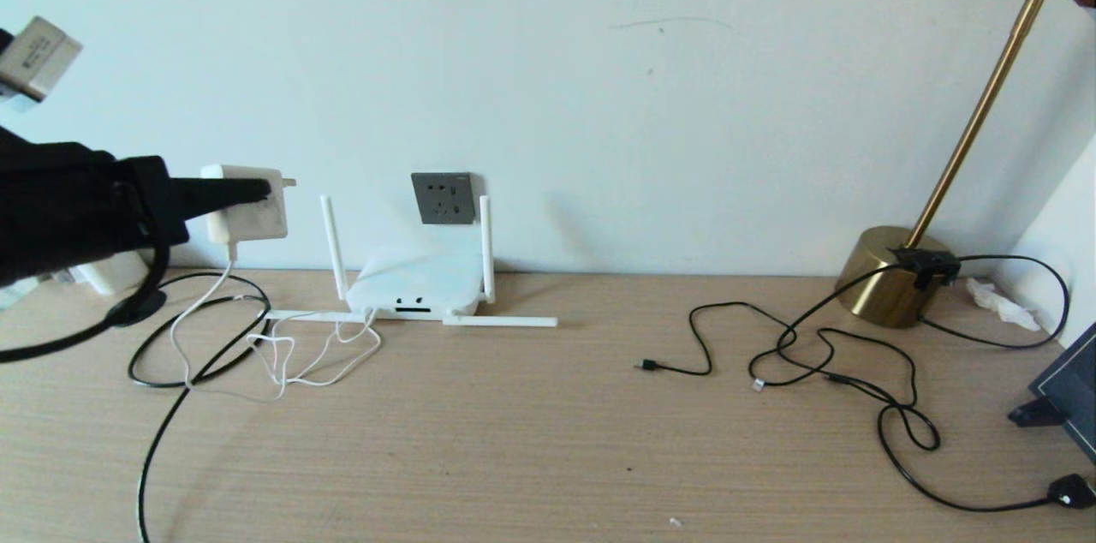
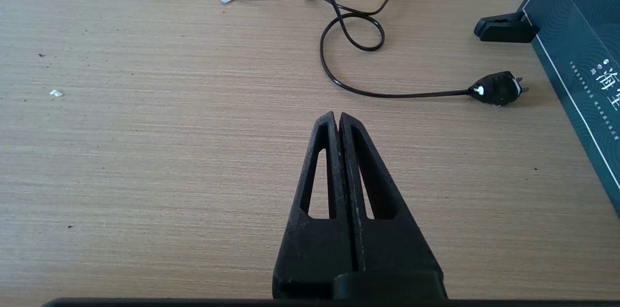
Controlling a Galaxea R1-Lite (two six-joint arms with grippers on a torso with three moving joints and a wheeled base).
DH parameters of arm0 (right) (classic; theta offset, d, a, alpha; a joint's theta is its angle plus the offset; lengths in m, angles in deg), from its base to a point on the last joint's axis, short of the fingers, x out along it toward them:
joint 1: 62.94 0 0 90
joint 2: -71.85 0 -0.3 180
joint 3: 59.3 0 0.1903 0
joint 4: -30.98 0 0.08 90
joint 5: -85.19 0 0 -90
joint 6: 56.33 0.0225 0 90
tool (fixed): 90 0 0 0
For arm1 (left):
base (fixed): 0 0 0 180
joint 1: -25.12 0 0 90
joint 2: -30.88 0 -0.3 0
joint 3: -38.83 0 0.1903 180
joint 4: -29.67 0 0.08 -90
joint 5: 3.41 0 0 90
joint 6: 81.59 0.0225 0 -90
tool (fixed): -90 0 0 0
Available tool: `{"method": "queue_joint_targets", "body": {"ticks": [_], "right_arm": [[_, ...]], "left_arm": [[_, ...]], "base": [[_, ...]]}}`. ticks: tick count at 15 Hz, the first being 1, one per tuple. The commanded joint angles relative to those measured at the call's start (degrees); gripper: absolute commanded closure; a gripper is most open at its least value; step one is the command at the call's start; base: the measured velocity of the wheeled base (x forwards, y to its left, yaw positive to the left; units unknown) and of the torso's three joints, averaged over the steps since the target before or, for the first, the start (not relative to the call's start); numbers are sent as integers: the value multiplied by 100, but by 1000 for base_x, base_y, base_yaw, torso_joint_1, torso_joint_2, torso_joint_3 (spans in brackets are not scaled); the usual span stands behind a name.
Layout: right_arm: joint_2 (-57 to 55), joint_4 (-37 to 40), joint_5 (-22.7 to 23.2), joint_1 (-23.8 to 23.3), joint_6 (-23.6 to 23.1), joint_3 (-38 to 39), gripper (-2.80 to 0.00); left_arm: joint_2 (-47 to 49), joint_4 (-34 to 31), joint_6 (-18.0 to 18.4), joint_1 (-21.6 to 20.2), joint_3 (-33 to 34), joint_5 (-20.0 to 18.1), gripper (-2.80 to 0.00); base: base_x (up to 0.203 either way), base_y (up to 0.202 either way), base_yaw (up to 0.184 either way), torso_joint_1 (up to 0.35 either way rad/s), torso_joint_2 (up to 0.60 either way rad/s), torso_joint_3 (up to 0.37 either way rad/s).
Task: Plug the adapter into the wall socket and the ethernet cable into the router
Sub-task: Align plug and socket
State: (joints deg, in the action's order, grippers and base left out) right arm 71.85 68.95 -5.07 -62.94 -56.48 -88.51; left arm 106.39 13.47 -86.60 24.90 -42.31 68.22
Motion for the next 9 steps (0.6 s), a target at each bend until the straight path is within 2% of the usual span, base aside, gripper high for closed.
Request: {"method": "queue_joint_targets", "body": {"ticks": [1, 3, 7, 8, 9], "right_arm": [[0, 7, 0, 0, -2, 1, 0], [0, 7, 0, 0, -2, 4, 0], [0, 7, 0, 0, -2, -4, 0], [0, 7, 0, 0, -2, -4, 0], [0, 7, 0, 0, -1, -4, 0]], "left_arm": [[155, 514, -8, 161, 407, 284, 0], [160, 992, 0, 279, 734, 442, 0], [-103, 1041, 9, 362, 1105, 467, 0], [-176, 1044, -12, 499, 1218, 487, 0], [-213, 1040, -273, 659, 1271, 531, 0]], "base": [[0, 0, 0, 0, 0, 0], [0, 0, 0, 0, 0, 0], [0, 0, 0, 0, 0, 0], [0, 0, 0, 0, 0, 0], [0, 0, 0, 0, 0, 0]]}}
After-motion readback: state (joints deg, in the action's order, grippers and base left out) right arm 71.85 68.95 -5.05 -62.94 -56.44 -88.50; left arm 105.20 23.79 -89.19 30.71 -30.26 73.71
